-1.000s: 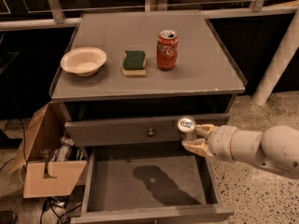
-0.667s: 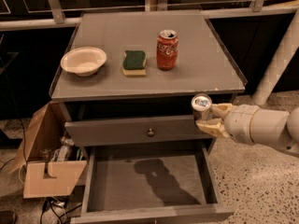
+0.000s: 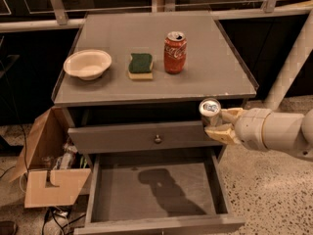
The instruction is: Pick redbull can from middle drawer and place on counter
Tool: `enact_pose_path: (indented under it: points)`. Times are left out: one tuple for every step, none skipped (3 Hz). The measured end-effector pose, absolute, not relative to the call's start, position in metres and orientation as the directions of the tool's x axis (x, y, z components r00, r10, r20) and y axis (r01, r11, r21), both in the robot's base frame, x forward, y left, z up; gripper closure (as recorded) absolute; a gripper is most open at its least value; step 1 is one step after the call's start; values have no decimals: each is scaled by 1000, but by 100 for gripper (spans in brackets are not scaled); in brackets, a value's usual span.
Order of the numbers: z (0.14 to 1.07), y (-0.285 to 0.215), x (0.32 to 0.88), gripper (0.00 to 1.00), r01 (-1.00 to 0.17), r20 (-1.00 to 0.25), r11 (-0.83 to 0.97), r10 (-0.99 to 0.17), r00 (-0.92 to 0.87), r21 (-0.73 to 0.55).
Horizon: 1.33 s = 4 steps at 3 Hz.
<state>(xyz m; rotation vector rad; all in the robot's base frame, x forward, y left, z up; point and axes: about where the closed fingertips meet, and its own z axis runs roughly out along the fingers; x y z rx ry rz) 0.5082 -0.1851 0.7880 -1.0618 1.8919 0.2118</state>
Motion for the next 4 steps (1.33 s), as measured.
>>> enact_pose_path:
  points:
    - [809, -196, 503, 100, -731, -770, 620, -602, -210, -285]
    - [837, -204, 507, 100, -702, -768, 630, -613, -186, -333]
    - [839, -202, 511, 100, -701, -770, 634, -608, -192, -326]
    - [868, -200, 529, 100, -690, -785, 644, -593, -179, -330]
